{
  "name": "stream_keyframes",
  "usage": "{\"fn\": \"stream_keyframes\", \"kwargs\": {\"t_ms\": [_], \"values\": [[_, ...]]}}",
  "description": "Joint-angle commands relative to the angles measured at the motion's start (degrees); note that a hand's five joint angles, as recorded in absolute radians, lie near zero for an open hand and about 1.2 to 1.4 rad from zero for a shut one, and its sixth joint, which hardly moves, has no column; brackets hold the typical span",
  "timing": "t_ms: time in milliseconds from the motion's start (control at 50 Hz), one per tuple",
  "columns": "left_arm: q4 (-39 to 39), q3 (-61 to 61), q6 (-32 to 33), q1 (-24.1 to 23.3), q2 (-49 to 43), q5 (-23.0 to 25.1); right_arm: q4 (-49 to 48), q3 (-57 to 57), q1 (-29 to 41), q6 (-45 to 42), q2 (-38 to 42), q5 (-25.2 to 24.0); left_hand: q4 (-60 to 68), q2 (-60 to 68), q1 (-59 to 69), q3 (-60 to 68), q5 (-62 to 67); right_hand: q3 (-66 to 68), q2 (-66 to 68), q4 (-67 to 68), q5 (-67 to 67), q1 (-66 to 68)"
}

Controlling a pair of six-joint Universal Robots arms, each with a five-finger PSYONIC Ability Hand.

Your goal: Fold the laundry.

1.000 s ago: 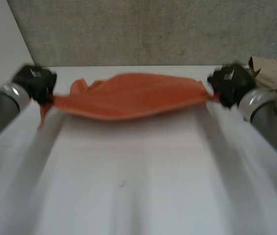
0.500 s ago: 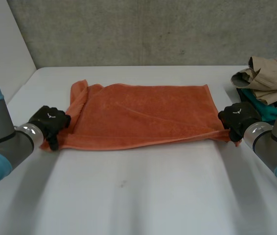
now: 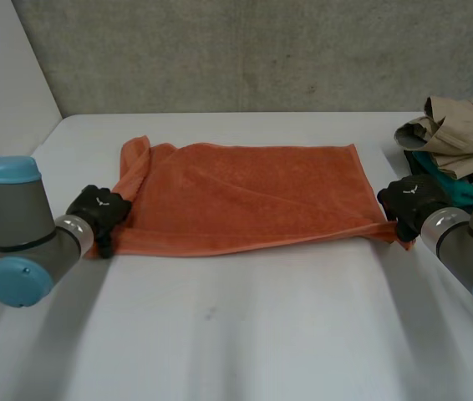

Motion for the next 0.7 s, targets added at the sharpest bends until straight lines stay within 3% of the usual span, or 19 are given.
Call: {"fn": "stream_keyframes", "kwargs": {"t_ms": [20,80,260,300,340,380,540,580,700], "values": [[4.4,2.7,3.6,0.4,-2.6,-7.1,0.2,-0.4,-0.5,0.7,-0.3,0.1,7.3,7.2,6.9,7.0,7.1,11.7,12.3,11.3,11.6,14.2],[5.9,2.9,5.2,1.3,-2.8,-9.7,0.6,-0.5,-0.7,0.7,-0.4,0.1,7.1,7.0,6.7,6.8,7.0,11.7,12.3,11.3,11.6,14.2],[8.2,0.4,5.9,3.6,-0.4,-8.2,1.1,-0.8,-0.7,0.7,-0.4,0.1,9.5,9.3,9.1,9.2,9.3,11.7,12.3,11.3,11.6,14.2],[8.1,0.5,5.8,4.0,-0.4,-7.5,1.2,-0.8,-0.7,0.7,-0.4,0.1,16.0,15.9,15.6,15.7,15.8,11.7,12.3,11.3,11.6,14.2],[7.3,0.5,5.8,4.8,-0.5,-5.7,1.7,-0.8,-0.5,0.7,-0.4,0.1,44.0,43.9,43.6,43.7,43.8,11.7,12.3,11.3,11.6,14.2],[6.0,0.4,5.5,5.2,-0.4,-4.0,2.1,-0.8,-0.5,0.7,-0.4,0.1,51.3,51.2,50.9,51.0,51.2,11.7,12.3,11.3,11.6,14.2],[-1.5,0.1,2.2,8.1,3.8,1.2,4.0,-1.5,-0.7,0.7,-0.4,-0.3,51.4,51.2,51.0,51.1,51.2,11.7,12.3,11.3,11.6,14.2],[-2.6,-0.8,0.4,8.9,5.7,2.9,4.6,-1.7,-0.8,0.8,-0.4,-0.3,29.9,29.8,29.5,29.6,29.8,11.7,12.3,11.3,11.6,14.2],[-3.7,-6.0,-1.6,10.7,10.6,11.1,5.0,-1.8,-0.9,0.5,-0.3,-0.3,27.8,27.7,27.4,27.5,27.7,11.7,12.3,11.3,11.6,14.2]]}}
